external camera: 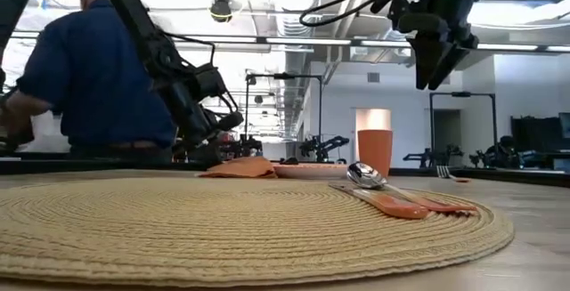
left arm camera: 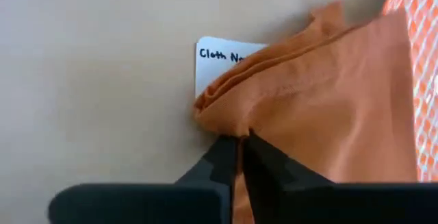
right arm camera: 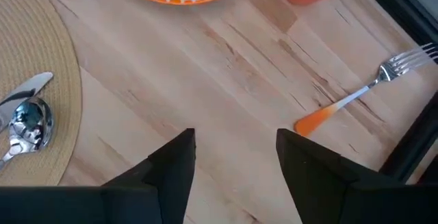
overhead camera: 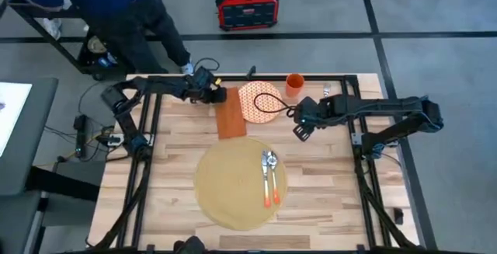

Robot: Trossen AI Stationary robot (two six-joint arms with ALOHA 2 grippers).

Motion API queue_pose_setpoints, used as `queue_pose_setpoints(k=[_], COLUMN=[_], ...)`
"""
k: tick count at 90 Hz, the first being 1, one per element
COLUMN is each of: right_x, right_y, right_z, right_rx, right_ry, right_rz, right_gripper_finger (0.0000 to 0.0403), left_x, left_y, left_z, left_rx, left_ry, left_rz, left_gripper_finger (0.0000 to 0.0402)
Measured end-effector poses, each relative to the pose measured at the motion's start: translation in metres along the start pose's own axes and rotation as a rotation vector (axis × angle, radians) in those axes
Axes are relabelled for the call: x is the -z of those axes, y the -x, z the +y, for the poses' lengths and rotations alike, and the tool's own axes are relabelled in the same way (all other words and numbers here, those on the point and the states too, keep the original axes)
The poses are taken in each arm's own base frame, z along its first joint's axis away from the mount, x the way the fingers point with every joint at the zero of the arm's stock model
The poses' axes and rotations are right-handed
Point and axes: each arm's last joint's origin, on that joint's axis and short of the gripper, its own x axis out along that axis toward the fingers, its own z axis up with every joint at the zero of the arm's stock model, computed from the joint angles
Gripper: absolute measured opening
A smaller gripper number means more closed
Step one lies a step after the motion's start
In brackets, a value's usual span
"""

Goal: Set table place
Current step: Move the orange napkin to the left of the brown placemat

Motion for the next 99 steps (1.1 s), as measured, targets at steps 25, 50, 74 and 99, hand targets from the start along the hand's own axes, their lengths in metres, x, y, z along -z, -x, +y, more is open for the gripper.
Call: queue_pose_setpoints(k=[25,50,74,99], right_x=[-0.001,-0.001,-0.001,-0.001], right_y=[0.000,0.000,0.000,0.000], right_z=[-0.001,-0.001,-0.001,-0.001], right_rx=[0.000,-0.001,-0.001,-0.001], right_ry=[-0.002,-0.003,0.003,0.008], right_rz=[-0.003,-0.006,-0.005,-0.006], right_gripper_finger=[0.0156,0.0143,0.0140,0.0140], left_x=[0.021,0.049,0.097,0.126], left_y=[0.038,0.057,0.058,0.057], left_z=[0.022,0.034,0.036,0.010], left_rx=[-0.365,-0.542,-0.613,-0.592], left_ry=[-0.254,-0.535,-0.628,-0.426], left_rz=[0.170,0.502,0.719,0.543], left_gripper_finger=[0.0000,0.0000,0.0000,0.0000])
